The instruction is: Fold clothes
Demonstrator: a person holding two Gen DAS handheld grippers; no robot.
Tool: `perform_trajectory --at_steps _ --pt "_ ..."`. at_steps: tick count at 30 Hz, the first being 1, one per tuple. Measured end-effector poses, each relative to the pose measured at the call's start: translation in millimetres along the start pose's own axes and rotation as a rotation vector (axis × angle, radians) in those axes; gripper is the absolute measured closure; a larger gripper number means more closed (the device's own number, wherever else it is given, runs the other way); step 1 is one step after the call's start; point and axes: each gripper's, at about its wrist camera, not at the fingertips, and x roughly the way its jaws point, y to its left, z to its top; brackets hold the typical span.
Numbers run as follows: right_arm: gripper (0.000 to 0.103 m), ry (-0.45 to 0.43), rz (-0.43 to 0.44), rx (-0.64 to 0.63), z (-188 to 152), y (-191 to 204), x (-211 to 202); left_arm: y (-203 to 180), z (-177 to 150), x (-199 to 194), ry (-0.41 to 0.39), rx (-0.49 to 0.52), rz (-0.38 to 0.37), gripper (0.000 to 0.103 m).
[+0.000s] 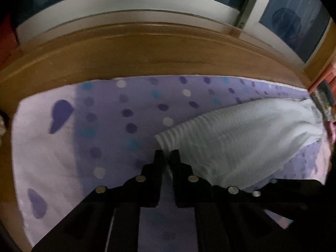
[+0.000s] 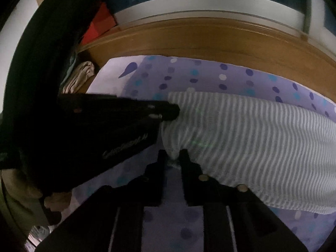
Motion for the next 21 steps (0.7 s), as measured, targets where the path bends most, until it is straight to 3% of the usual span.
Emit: perform_trajectory --at_steps 2,4,7,10,12,14,18,21 --pt "0.071 0.011 0.032 0.012 -4 3 -6 8 -2 -4 -0.003 -0.005 0.033 0.095" --pt "0.071 -0.003 0.075 0.018 -7 5 -17 15 -4 -14 -0.013 -0.025 0.01 0.095" --pt "0.07 -0.066 0.075 0.004 -13 3 -43 14 -6 -31 -0.044 -0.024 -0.032 0.095" --pt "0.065 -0.148 -0.029 0.029 -20 -18 -69 1 -7 -41 -0.07 0.008 -0.117 0.094" --pt "0.061 -0.159 -0.127 0.098 -20 -48 -72 -16 -7 -37 -0.062 0.05 -0.195 0.091" --pt "0.061 -0.149 -0.183 0.203 -18 -82 -67 -27 -10 -29 -0.044 0.081 -0.224 0.09" --pt "0.061 -0.136 -0.275 0.257 -18 -111 -52 -40 -20 4 0.03 0.083 -0.227 0.09" --pt "0.06 -0.117 -0.285 0.284 -34 -114 -46 -39 -25 3 0.02 0.081 -0.223 0.09"
